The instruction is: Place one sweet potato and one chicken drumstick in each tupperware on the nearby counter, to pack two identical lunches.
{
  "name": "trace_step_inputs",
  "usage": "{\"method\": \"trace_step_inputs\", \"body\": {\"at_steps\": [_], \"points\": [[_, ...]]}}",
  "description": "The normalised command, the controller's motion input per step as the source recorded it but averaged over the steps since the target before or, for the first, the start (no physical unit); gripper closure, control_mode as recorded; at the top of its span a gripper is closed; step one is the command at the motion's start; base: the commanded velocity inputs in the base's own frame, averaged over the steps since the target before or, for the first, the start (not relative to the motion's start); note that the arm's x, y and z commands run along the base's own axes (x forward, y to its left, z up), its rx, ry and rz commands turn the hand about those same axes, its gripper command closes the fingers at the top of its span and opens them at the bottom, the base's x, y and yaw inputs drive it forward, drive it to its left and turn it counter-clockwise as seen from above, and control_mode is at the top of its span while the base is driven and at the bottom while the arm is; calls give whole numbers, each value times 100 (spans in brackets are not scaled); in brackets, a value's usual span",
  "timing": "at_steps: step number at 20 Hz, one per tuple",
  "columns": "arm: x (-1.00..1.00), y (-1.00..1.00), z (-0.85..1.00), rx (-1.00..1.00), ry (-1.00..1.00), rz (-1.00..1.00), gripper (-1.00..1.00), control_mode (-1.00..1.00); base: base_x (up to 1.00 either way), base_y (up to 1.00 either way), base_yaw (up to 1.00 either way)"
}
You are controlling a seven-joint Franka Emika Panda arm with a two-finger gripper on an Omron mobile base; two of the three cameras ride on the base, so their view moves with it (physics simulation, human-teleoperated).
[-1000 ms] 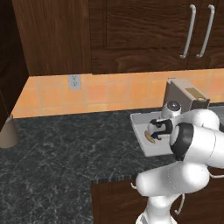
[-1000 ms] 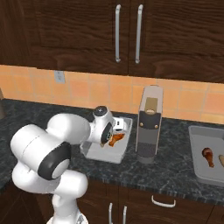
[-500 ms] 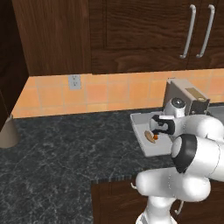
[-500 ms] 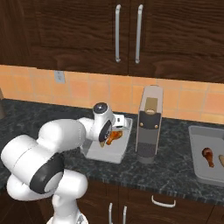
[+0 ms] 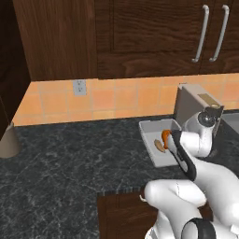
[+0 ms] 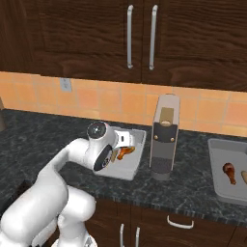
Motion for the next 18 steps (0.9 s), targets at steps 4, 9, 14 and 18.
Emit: {"method": "trace_step_inputs", "body": {"at_steps": [4, 9, 14, 18], "points": [[-84, -16, 65, 5, -33, -1, -100, -100, 0, 0, 0], [-65, -58, 29, 24, -30, 0, -100, -100, 0, 0, 0], [-79, -84, 0, 32, -26, 2, -100, -100, 0, 0, 0], [-51, -81, 5, 34, -14, 0, -100, -100, 0, 0, 0]]}}
